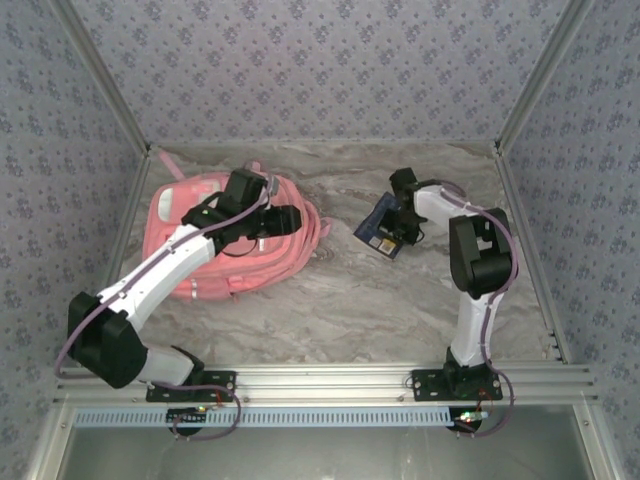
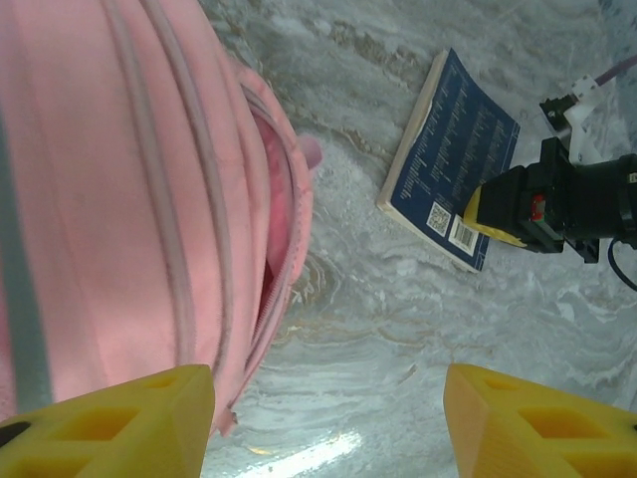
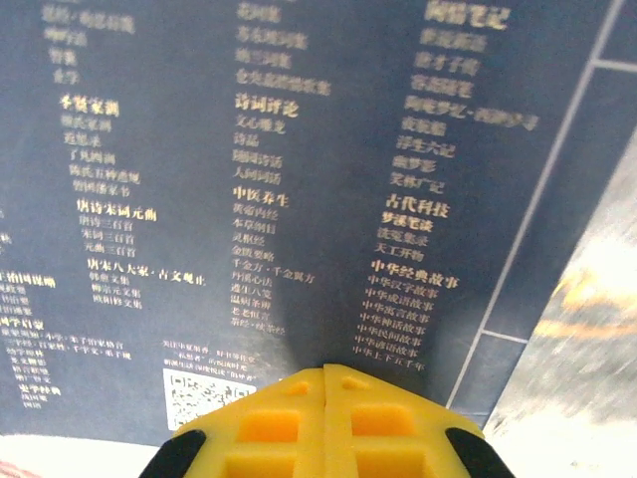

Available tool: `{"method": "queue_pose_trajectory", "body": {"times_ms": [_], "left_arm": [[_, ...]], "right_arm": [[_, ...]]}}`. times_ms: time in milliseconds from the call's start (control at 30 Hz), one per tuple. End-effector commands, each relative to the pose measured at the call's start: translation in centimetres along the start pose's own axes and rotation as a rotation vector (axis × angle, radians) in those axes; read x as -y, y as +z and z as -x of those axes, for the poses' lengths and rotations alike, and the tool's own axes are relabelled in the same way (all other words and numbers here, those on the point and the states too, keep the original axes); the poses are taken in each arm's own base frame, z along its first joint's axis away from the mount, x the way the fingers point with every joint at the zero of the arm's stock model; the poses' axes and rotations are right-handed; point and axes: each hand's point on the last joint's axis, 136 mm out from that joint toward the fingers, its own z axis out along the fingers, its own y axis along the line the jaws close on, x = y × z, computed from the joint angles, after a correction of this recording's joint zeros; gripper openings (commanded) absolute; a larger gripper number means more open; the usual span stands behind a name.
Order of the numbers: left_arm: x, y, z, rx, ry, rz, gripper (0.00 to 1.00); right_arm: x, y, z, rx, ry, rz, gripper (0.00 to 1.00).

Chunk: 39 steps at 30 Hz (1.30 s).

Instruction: Pack books, pencil case, and school supplies into a backpack

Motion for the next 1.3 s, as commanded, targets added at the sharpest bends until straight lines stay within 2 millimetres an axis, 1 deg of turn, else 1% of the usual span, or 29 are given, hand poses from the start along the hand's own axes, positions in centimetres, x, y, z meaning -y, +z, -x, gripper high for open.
{"method": "queue_pose_trajectory", "body": {"times_ms": [0, 67, 200, 267, 300, 333, 400, 433, 500, 533, 567, 600, 633, 700, 800, 933, 1000, 1100, 1267], "left_arm": [[1.7, 0.8, 0.2, -0.006, 0.021, -0.022, 0.62], [2.0, 1.8, -0.6, -0.038, 0.029, -0.019, 0.63], [2.5, 4.2, -1.7, -0.099, 0.044, -0.003, 0.63], [3.3, 5.5, -2.0, -0.129, 0.060, -0.006, 0.63], [3.8, 6.3, -2.3, -0.148, 0.069, -0.013, 0.63], [4.2, 7.1, -2.7, -0.174, 0.071, -0.015, 0.64], [5.0, 9.0, -3.4, -0.222, 0.073, -0.031, 0.64], [5.1, 9.9, -3.7, -0.244, 0.066, -0.032, 0.65], [5.3, 11.7, -4.3, -0.281, 0.052, -0.043, 0.65], [5.4, 12.3, -4.4, -0.289, 0.049, -0.046, 0.65], [5.5, 13.1, -4.6, -0.299, 0.047, -0.057, 0.65], [5.7, 13.7, -4.6, -0.304, 0.045, -0.071, 0.65], [5.7, 14.3, -4.8, -0.312, 0.036, -0.077, 0.65], [6.2, 15.5, -5.1, -0.336, 0.022, -0.106, 0.65], [6.9, 17.1, -5.4, -0.355, 0.000, -0.152, 0.65], [7.9, 18.6, -6.1, -0.385, -0.012, -0.209, 0.64], [8.0, 19.2, -6.3, -0.393, -0.012, -0.222, 0.63], [7.9, 20.0, -6.6, -0.410, -0.018, -0.229, 0.62], [7.7, 21.4, -7.5, -0.441, -0.027, -0.232, 0.61]], "right_arm": [[3.4, 3.1, -7.3, -0.178, -0.019, -0.128, 0.00], [4.6, 3.0, -9.5, -0.195, -0.040, -0.144, 0.00], [6.6, 2.3, -12.1, -0.192, -0.062, -0.146, 0.00], [7.0, 1.5, -12.5, -0.180, -0.077, -0.138, 0.00], [6.7, 0.7, -12.3, -0.158, -0.094, -0.114, 0.00], [6.4, 0.0, -12.0, -0.133, -0.105, -0.095, 0.03], [5.4, -2.1, -10.6, -0.038, -0.146, -0.036, 0.16], [5.0, -3.0, -10.0, -0.001, -0.161, 0.000, 0.21], [3.9, -4.9, -8.8, 0.076, -0.186, 0.118, 0.36], [3.2, -5.7, -8.1, 0.121, -0.199, 0.175, 0.42], [3.0, -6.7, -7.3, 0.165, -0.208, 0.211, 0.50], [3.3, -7.6, -6.4, 0.213, -0.210, 0.206, 0.61], [3.7, -8.1, -5.8, 0.247, -0.199, 0.198, 0.70], [4.1, -8.6, -4.7, 0.280, -0.157, 0.226, 0.72], [4.2, -8.1, -3.4, 0.270, -0.082, 0.293, 0.71], [4.3, -6.2, -2.4, 0.218, 0.009, 0.358, 0.70], [4.4, -5.1, -2.1, 0.197, 0.047, 0.385, 0.68], [4.1, -3.7, -1.8, 0.172, 0.056, 0.402, 0.67], [4.0, -2.1, -1.5, 0.147, 0.066, 0.408, 0.65]]}}
